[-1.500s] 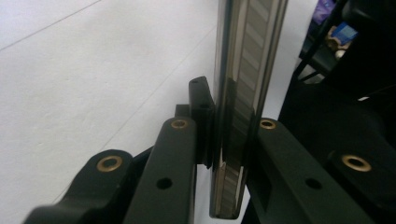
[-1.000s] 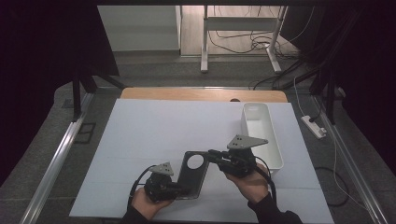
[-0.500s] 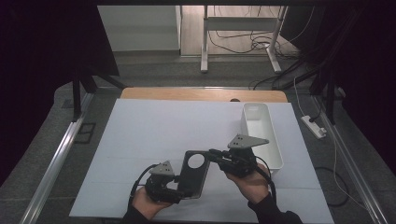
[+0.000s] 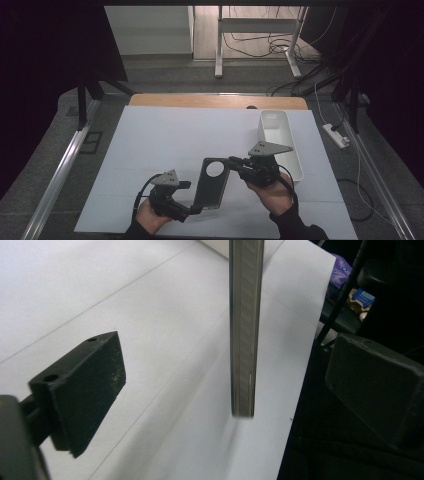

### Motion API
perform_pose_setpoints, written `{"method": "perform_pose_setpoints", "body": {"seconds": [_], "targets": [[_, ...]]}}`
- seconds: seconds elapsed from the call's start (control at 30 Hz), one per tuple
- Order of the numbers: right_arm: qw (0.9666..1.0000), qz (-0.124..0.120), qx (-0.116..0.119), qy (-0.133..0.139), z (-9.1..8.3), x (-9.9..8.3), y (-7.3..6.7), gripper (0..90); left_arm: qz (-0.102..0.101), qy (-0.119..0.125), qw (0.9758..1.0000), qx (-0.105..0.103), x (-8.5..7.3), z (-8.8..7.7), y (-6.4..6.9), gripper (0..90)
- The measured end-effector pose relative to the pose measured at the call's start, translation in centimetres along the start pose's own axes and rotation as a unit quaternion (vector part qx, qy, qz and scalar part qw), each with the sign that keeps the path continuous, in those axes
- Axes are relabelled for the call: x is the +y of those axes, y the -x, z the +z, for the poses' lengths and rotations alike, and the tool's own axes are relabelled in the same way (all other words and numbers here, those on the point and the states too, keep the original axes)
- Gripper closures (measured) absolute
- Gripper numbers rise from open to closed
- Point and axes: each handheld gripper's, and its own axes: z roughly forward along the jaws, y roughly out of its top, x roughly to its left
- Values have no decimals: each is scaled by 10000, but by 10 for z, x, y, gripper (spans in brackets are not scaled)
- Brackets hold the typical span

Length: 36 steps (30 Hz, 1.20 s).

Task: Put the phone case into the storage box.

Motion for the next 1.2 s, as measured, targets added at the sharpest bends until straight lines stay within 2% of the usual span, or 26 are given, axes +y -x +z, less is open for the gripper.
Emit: {"method": "perform_pose_setpoints", "body": {"seconds": [0.13, 0.17, 0.23, 0.43, 0.6, 0.63, 0.87, 1.03, 1.07, 1.2], "targets": [[10000, 7, -60, 2, -2, 1, 3, 800, 54, -11, 9997, 220, -4, -8, -1, 20], [10000, -7, -84, 1, -3, 2, 5, 800, 80, -29, 9994, 334, -5, -11, -2, 16], [10000, -4, -80, 9, -3, 2, 5, 800, 107, -27, 9992, 393, -6, -13, -2, 12], [9998, -75, -178, 19, -5, 7, 9, 799, 413, -63, 9961, 772, -13, -26, -2, 0], [9996, -123, -265, 15, -6, 11, 13, 799, 384, 66, 9952, 894, -20, -34, -2, 0], [9995, -122, -280, 16, -6, 12, 14, 800, 369, 31, 9942, 1006, -23, -37, -3, 0], [9989, -188, -435, 20, -8, 19, 22, 799, 199, 17, 9895, 1431, -36, -52, -5, 0], [9981, -223, -577, 17, -10, 24, 29, 799, 181, -70, 9860, 1659, -45, -59, -3, 0], [9981, -223, -577, 17, -10, 24, 29, 799, 181, -70, 9860, 1659, -45, -59, -3, 0], [9980, -192, -603, 55, -12, 28, 36, 799, 175, -135, 9829, 1827, -52, -65, 0, 0]]}}
